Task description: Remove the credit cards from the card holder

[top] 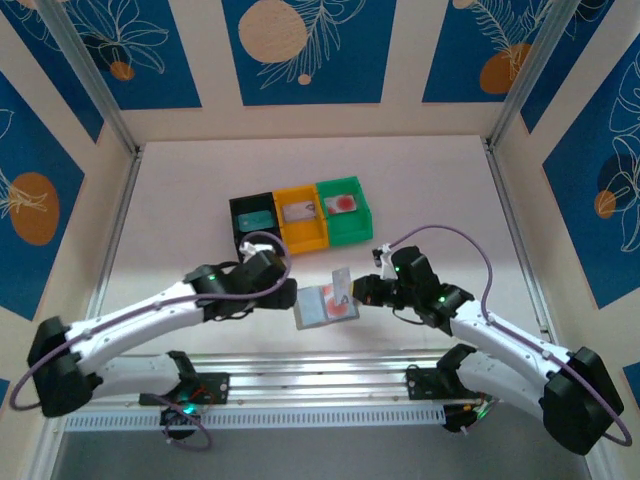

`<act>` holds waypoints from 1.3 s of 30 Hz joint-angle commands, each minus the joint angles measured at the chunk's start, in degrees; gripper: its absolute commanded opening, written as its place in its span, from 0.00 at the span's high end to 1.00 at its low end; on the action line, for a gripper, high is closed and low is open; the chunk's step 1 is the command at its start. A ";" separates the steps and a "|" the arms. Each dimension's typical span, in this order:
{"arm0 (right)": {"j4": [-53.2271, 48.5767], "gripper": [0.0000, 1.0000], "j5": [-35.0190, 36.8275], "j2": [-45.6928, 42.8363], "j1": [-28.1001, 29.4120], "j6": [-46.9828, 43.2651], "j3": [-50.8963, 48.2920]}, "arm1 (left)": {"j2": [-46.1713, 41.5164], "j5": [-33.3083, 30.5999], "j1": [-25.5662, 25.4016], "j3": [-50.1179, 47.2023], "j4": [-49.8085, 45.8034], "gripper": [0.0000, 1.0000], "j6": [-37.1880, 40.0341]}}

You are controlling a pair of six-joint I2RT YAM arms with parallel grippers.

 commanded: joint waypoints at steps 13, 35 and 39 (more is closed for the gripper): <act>10.40 1.00 -20.54 -0.45 0.61 -4.11 -2.61 | -22.90 17.57 0.64 -14.59 20.44 0.01 14.12; 17.25 1.00 -30.77 2.99 7.44 -10.12 -2.01 | -13.63 33.93 0.64 -16.31 31.97 0.15 13.61; 17.54 1.00 -31.31 4.10 8.28 -10.57 -1.49 | -13.54 34.62 0.63 -16.52 32.72 0.22 13.52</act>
